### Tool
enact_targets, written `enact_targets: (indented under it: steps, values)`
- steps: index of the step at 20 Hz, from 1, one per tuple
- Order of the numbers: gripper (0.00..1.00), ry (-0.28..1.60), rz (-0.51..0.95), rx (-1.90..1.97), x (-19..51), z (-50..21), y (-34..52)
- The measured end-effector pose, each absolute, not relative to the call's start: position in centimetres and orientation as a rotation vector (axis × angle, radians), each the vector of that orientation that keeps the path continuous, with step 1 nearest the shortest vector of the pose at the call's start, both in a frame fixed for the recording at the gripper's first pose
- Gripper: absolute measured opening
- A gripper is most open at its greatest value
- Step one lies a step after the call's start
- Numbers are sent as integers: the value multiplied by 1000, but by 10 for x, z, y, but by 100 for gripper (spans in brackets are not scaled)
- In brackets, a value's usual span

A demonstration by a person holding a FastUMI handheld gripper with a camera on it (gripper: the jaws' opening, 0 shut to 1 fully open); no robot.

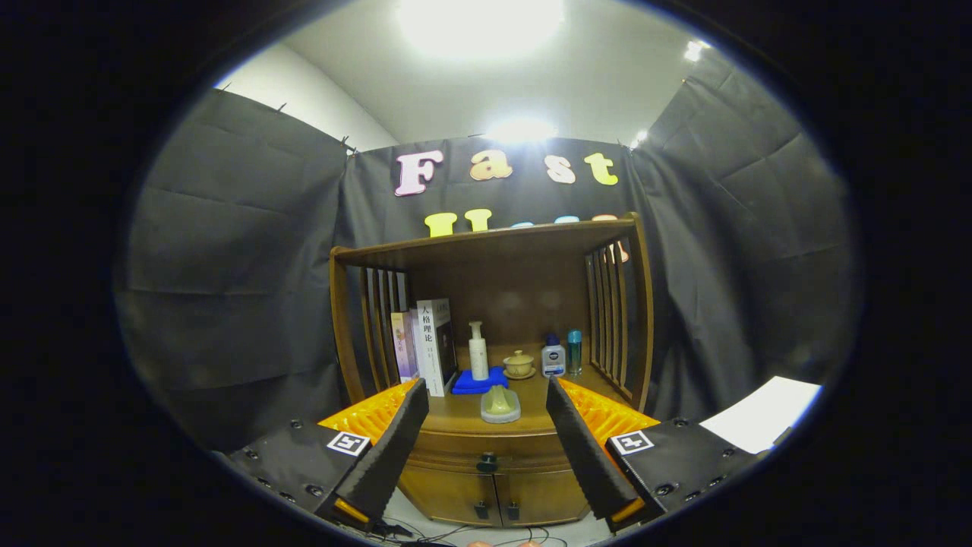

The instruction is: Pull open the drawer, take out the items inside it, and place them on the countertop above the cabinet.

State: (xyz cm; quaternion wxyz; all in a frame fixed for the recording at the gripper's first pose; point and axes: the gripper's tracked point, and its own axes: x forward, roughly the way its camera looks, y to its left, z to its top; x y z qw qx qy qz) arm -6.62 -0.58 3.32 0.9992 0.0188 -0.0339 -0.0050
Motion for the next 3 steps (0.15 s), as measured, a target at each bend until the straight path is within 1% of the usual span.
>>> enact_targets:
  steps: [3]
  values:
    - [99, -56, -5, 65, -63, 28, -7]
